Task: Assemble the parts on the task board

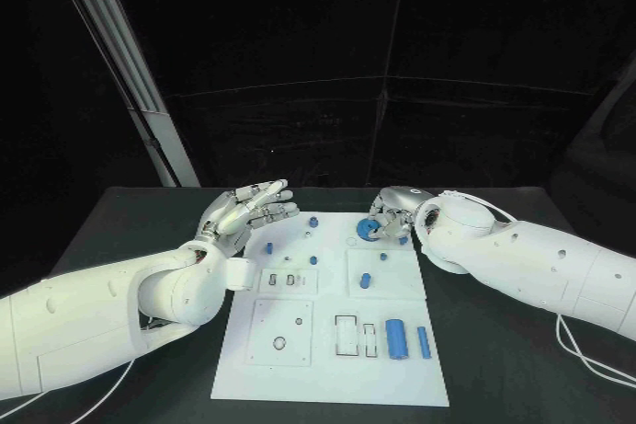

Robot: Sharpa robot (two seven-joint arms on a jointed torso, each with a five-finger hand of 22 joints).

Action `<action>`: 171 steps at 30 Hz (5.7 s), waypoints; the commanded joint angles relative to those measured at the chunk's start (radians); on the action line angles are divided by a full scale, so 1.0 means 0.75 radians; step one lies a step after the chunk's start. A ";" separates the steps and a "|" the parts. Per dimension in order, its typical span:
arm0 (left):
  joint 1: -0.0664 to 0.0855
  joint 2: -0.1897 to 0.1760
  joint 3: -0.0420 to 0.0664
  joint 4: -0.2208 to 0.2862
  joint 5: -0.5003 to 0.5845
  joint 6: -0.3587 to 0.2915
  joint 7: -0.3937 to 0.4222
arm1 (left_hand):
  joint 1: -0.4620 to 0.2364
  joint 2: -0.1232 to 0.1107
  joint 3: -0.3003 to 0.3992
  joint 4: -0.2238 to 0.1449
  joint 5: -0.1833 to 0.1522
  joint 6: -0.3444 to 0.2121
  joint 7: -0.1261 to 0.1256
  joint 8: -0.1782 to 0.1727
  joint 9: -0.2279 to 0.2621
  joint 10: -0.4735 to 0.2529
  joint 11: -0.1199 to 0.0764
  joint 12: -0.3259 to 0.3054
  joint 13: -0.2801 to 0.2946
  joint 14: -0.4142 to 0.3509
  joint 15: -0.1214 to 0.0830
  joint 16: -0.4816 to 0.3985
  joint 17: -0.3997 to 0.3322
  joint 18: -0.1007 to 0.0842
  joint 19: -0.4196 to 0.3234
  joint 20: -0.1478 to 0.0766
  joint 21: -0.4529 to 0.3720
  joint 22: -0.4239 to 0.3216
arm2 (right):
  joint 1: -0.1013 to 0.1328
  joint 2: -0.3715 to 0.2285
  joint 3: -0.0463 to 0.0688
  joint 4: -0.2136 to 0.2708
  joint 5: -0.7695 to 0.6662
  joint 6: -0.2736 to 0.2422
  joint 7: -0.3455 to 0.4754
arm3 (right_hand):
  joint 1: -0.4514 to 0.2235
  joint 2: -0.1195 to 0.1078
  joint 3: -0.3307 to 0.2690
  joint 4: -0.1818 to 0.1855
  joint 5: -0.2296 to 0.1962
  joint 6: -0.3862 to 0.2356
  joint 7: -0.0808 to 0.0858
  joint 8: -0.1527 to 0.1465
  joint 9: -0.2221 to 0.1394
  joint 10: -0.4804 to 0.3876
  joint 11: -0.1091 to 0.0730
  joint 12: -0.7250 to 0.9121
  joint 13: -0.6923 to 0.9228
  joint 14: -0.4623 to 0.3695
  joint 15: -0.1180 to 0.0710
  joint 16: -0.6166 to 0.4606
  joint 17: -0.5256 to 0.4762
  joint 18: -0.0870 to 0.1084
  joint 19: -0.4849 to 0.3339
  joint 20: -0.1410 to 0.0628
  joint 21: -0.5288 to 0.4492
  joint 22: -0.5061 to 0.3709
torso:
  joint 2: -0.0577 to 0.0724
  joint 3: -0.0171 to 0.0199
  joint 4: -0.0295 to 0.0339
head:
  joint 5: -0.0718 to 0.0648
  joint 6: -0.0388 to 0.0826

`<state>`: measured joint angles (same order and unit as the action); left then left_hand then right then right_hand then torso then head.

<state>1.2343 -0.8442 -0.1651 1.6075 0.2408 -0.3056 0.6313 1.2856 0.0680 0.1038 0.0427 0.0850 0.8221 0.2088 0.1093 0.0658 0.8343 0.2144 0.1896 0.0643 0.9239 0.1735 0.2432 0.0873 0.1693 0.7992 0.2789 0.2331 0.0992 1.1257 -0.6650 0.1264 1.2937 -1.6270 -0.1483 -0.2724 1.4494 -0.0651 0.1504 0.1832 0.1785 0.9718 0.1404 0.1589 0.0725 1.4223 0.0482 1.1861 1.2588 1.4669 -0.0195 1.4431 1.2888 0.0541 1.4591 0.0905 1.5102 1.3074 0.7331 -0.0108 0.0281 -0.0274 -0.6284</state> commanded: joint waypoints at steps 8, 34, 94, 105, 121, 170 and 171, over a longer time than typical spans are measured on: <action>0.002 0.001 0.001 0.000 0.000 0.018 0.007 | 0.007 0.008 0.007 -0.011 -0.002 0.004 0.072 -0.006 -0.001 -0.008 0.002 0.008 -0.001 0.008 -0.003 0.006 -0.003 0.017 0.011 0.001 -0.005 -0.003 | 0.001 0.002 0.000 0.112 -0.065 -0.205 0.031 | -0.002 0.018 0.020 -0.010 0.014 0.030 -0.009 0.002 0.007 0.027 -0.007 0.058 0.050 0.071 -0.010 0.014 0.017 -0.025 0.015 -0.006 0.011 0.142 | 0.000 0.0002 0.0007 | 0.003 0.003; 0.002 0.015 0.001 -0.013 0.000 0.040 0.014 | 0.017 0.010 0.023 -0.028 -0.001 0.005 0.071 -0.007 0.000 -0.008 0.002 0.010 -0.001 0.008 -0.004 0.006 -0.005 0.017 0.014 0.000 -0.007 -0.007 | 0.002 0.238 -0.003 0.018 -0.091 -0.188 -0.043 | -0.022 0.015 0.025 -0.009 0.027 0.037 -0.009 -0.008 0.005 0.026 -0.007 0.058 0.054 0.070 -0.012 0.013 0.016 -0.026 0.015 -0.008 0.011 0.143 | 0.001 -0.0002 0.0003 | 0.013 -0.011; 0.003 -0.015 0.001 -0.014 0.000 0.020 -0.006 | 0.018 0.011 0.030 -0.035 -0.002 0.009 0.071 -0.006 0.000 -0.004 0.001 0.013 -0.001 0.011 -0.005 0.007 -0.006 0.017 0.017 0.000 -0.008 -0.008 | 0.001 0.303 -0.034 -0.063 -0.052 -0.168 -0.007 | -0.185 -0.046 -0.094 0.071 -0.129 -0.111 0.033 -0.125 -0.004 -0.006 0.034 0.002 0.035 0.065 0.023 -0.001 0.004 -0.021 0.001 0.024 0.002 0.124 | -0.001 0.0021 -0.0028 | 0.019 -0.023; 0.003 -0.027 0.001 -0.011 0.000 0.030 0.000 | 0.016 0.010 0.032 -0.036 -0.002 0.011 0.070 -0.005 0.000 -0.003 0.000 0.015 -0.001 0.011 -0.005 0.007 -0.007 0.017 0.017 0.000 -0.008 -0.009 | -0.003 -0.028 -0.034 0.134 0.293 -0.255 0.240 | -0.134 -0.014 -0.100 0.056 -0.067 -0.085 0.026 -0.116 0.002 -0.013 0.028 -0.006 0.034 0.064 0.019 -0.006 -0.001 -0.020 -0.004 0.022 -0.001 0.118 | -0.013 0.0120 -0.0399 | 0.041 -0.015; 0.001 -0.022 0.000 -0.017 0.000 0.041 0.002 | 0.012 0.008 0.036 -0.040 -0.002 0.018 0.067 -0.002 0.001 0.005 -0.002 0.020 0.000 0.014 -0.006 0.008 -0.007 0.018 0.020 -0.001 -0.009 -0.011 | -0.006 -0.315 -0.036 0.182 0.526 -0.230 0.366 | -0.116 -0.031 -0.149 0.041 0.018 -0.077 0.023 -0.117 0.002 -0.015 0.025 -0.012 0.032 0.064 0.016 -0.007 0.003 -0.019 -0.005 0.018 -0.003 0.117 | -0.029 0.0334 -0.0817 | 0.031 -0.011; -0.005 -0.007 -0.001 -0.043 0.000 0.054 0.001 | 0.011 0.009 0.039 -0.042 -0.002 0.019 0.067 -0.002 0.001 0.007 -0.003 0.021 0.000 0.015 -0.007 0.008 -0.008 0.018 0.022 -0.002 -0.009 -0.012 | -0.060 -0.140 -0.036 -0.074 0.409 -0.093 0.386 | 0.021 0.048 -0.147 -0.070 -0.022 -0.038 0.018 -0.108 0.005 -0.002 0.017 0.016 0.057 0.072 0.009 0.008 0.038 -0.022 0.004 0.012 0.003 0.133 | -0.028 0.0303 -0.0729 | 0.023 -0.035; -0.005 -0.007 -0.001 -0.043 0.000 0.054 0.001 | 0.011 0.009 0.039 -0.042 -0.002 0.019 0.067 -0.002 0.001 0.007 -0.003 0.021 0.000 0.015 -0.007 0.008 -0.008 0.018 0.022 -0.002 -0.009 -0.012 | -0.060 -0.139 -0.036 -0.075 0.407 -0.091 0.385 | 0.022 0.048 -0.146 -0.071 -0.023 -0.037 0.018 -0.108 0.005 -0.002 0.017 0.015 0.057 0.071 0.009 0.008 0.037 -0.023 0.004 0.012 0.003 0.134 | -0.028 0.0301 -0.0724 | 0.023 -0.035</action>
<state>1.2296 -0.8506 -0.1667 1.5746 0.2424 -0.2800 0.6241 1.2903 0.0727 0.1313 0.0152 0.0850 0.8291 0.2088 0.1093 0.0658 0.8344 0.2144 0.2013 0.0643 0.9274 0.1699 0.2432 0.0828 0.1692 0.8086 0.2765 0.2295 0.0916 1.0792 -0.7706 0.0990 1.2384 -1.3051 -0.2400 0.0170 1.4552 -0.0314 0.0408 0.1374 0.1661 0.9384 0.1539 0.0737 0.0753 1.4185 0.0661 1.1966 1.3060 1.4632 -0.0087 1.4462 1.3075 0.0540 1.4600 0.1037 1.5137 1.3074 0.7127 0.0118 -0.0277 -0.0121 -0.6540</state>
